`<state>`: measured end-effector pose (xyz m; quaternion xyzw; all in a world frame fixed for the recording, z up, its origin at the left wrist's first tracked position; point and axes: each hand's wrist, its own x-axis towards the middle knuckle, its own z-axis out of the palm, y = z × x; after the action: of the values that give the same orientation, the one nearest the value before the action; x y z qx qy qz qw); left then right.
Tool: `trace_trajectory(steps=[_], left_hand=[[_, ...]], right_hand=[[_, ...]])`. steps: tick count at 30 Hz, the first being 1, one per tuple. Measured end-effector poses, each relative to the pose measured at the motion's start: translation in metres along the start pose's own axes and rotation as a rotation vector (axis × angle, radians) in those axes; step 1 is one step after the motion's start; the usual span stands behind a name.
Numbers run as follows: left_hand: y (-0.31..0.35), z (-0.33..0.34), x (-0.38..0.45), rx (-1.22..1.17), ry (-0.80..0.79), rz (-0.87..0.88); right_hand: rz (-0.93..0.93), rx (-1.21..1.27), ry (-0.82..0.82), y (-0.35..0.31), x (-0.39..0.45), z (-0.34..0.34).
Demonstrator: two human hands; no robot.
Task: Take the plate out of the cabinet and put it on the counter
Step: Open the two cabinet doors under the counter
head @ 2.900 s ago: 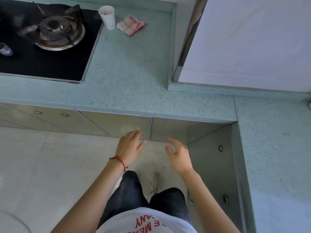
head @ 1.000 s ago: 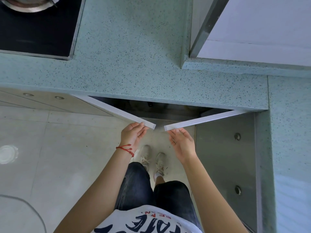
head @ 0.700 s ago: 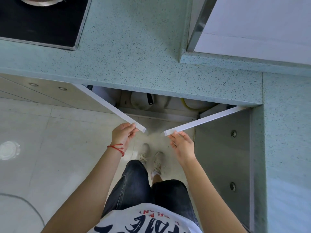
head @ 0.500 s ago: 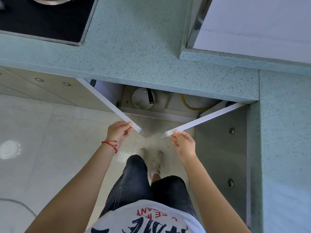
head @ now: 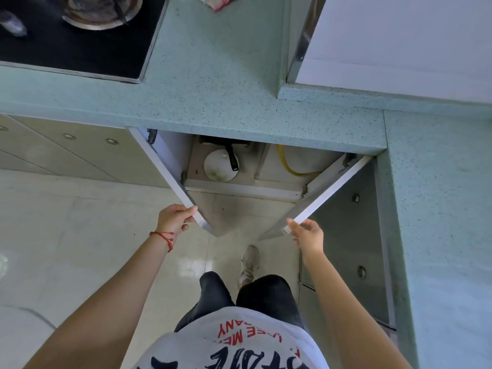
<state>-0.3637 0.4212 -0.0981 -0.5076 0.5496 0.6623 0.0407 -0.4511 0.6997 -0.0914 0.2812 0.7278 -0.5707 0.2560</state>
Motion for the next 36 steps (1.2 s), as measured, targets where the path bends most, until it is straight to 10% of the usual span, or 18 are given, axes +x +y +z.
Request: trace_trajectory(steps=[36], left_hand=[[-0.029,-0.133,-0.008,0.374,0.167,0.173]], right_hand=[[-0.054,-0.161,0.384,0.043,-0.036,-0.088]])
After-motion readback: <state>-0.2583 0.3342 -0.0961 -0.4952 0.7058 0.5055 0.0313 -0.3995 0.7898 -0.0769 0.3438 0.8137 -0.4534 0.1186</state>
